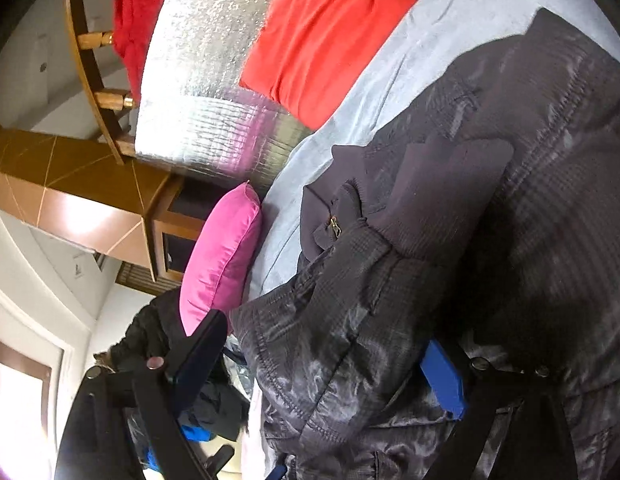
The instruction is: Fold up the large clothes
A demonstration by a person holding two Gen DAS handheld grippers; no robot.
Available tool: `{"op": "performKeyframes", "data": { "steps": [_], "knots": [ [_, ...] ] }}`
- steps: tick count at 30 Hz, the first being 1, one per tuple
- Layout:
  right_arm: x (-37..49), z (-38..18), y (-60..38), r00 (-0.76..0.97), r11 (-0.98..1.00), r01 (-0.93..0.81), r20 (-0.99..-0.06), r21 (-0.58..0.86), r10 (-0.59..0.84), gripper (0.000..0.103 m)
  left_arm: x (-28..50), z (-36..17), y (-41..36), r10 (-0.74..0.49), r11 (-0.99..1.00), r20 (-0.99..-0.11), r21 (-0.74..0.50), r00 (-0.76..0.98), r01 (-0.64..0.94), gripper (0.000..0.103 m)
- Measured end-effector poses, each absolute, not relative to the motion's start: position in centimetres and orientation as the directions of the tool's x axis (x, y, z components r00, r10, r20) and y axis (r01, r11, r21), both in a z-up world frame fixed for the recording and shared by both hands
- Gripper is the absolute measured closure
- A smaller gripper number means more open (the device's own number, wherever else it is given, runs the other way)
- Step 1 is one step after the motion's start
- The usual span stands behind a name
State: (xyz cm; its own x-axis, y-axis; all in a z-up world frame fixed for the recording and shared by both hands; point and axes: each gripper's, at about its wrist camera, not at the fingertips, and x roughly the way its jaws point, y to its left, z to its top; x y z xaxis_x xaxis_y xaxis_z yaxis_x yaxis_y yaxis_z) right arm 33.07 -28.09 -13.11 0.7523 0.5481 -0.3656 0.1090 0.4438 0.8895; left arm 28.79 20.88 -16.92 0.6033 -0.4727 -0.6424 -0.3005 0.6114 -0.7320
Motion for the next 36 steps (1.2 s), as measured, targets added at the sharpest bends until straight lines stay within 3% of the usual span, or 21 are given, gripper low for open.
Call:
{"op": "performKeyframes", "data": {
  "steps": [1, 3, 4, 5, 6, 7, 8, 13, 15, 16, 19, 20, 23, 25, 28, 29, 31, 33, 36],
  "knots": [
    [32.8, -13.2, -28.2, 0.751, 0.449, 0.112, -0.371, 0.887, 0.546, 0.012, 29.7, -17.3, 21.6, -0.460, 0.609, -0.648, -0.728, 0.607, -0.315, 0.000],
    [33.1, -12.9, -27.9, 0.737, 0.510, 0.141, -0.434, 0.849, 0.518, 0.034, 30.6, -17.3, 21.7, -0.449, 0.602, -0.642, -0.731, 0.622, -0.321, 0.009],
    [33.3, -12.7, -27.6, 0.725, 0.550, 0.151, -0.470, 0.821, 0.503, 0.069, 31.1, -17.1, 21.6, -0.455, 0.603, -0.639, -0.734, 0.620, -0.313, 0.015],
    [33.5, -12.4, -27.3, 0.714, 0.586, 0.158, -0.502, 0.795, 0.489, 0.080, 31.3, -16.9, 21.5, -0.462, 0.608, -0.639, -0.733, 0.615, -0.306, 0.040],
    [33.7, -11.9, -27.0, 0.708, 0.616, 0.147, -0.517, 0.774, 0.481, 0.083, 31.8, -16.7, 21.2, -0.452, 0.631, -0.659, -0.713, 0.601, -0.307, 0.072],
    [33.7, -11.1, -26.7, 0.707, 0.658, 0.130, -0.535, 0.742, 0.463, 0.093, 32.0, -16.6, 20.7, -0.437, 0.652, -0.677, -0.692, 0.593, -0.309, 0.085],
    [33.4, -9.4, -26.1, 0.720, 0.728, 0.101, -0.555, 0.678, 0.417, 0.093, 32.3, -16.5, 20.6, -0.415, 0.678, -0.694, -0.667, 0.588, -0.308, 0.089],
    [28.8, -2.0, -21.7, 0.825, 0.961, -0.055, -0.529, 0.271, 0.197, 0.094, 31.3, -15.8, 21.0, -0.377, 0.723, -0.690, -0.636, 0.618, -0.270, 0.091],
    [28.4, -3.8, -21.7, 0.793, 0.963, -0.047, -0.575, 0.267, 0.198, 0.091, 31.3, -16.7, 21.2, -0.369, 0.723, -0.708, -0.626, 0.601, -0.293, 0.091],
    [28.6, -5.7, -22.3, 0.764, 0.950, -0.029, -0.606, 0.311, 0.222, 0.082, 31.2, -17.1, 21.1, -0.369, 0.723, -0.712, -0.624, 0.597, -0.297, 0.090],
    [29.1, -11.3, -26.4, 0.690, 0.834, 0.090, -0.638, 0.544, 0.342, 0.028, 31.1, -17.3, 21.0, -0.351, 0.737, -0.724, -0.605, 0.593, -0.301, 0.083],
    [28.6, -12.8, -28.5, 0.707, 0.734, 0.127, -0.580, 0.667, 0.404, 0.028, 31.0, -17.2, 21.1, -0.341, 0.742, -0.727, -0.598, 0.595, -0.305, 0.079],
    [27.8, -13.8, -31.6, 0.761, 0.563, 0.138, -0.451, 0.815, 0.467, 0.028, 31.1, -17.2, 21.2, -0.338, 0.740, -0.734, -0.594, 0.590, -0.315, 0.074],
    [27.9, -14.3, -32.8, 0.769, 0.489, 0.161, -0.419, 0.857, 0.482, 0.028, 31.4, -17.4, 21.0, -0.338, 0.743, -0.736, -0.591, 0.587, -0.314, 0.074],
    [28.4, -15.4, -34.1, 0.782, 0.392, 0.217, -0.399, 0.894, 0.479, 0.030, 31.8, -17.2, 20.4, -0.329, 0.770, -0.746, -0.566, 0.579, -0.293, 0.086],
    [28.7, -15.4, -34.3, 0.776, 0.390, 0.230, -0.410, 0.892, 0.479, 0.044, 31.8, -17.0, 20.4, -0.320, 0.778, -0.749, -0.557, 0.580, -0.291, 0.091],
    [29.6, -14.6, -33.6, 0.748, 0.467, 0.261, -0.483, 0.845, 0.456, 0.082, 31.7, -15.9, 20.4, -0.311, 0.788, -0.733, -0.555, 0.605, -0.267, 0.093],
    [29.7, -11.4, -32.5, 0.755, 0.611, 0.213, -0.525, 0.763, 0.393, 0.083, 31.2, -14.4, 19.9, -0.293, 0.816, -0.707, -0.535, 0.643, -0.217, 0.093],
    [27.6, -6.0, -29.4, 0.809, 0.847, 0.094, -0.536, 0.524, 0.241, 0.083, 31.8, -14.9, 19.0, -0.287, 0.848, -0.730, -0.494, 0.621, -0.189, 0.092]
  ]
}}
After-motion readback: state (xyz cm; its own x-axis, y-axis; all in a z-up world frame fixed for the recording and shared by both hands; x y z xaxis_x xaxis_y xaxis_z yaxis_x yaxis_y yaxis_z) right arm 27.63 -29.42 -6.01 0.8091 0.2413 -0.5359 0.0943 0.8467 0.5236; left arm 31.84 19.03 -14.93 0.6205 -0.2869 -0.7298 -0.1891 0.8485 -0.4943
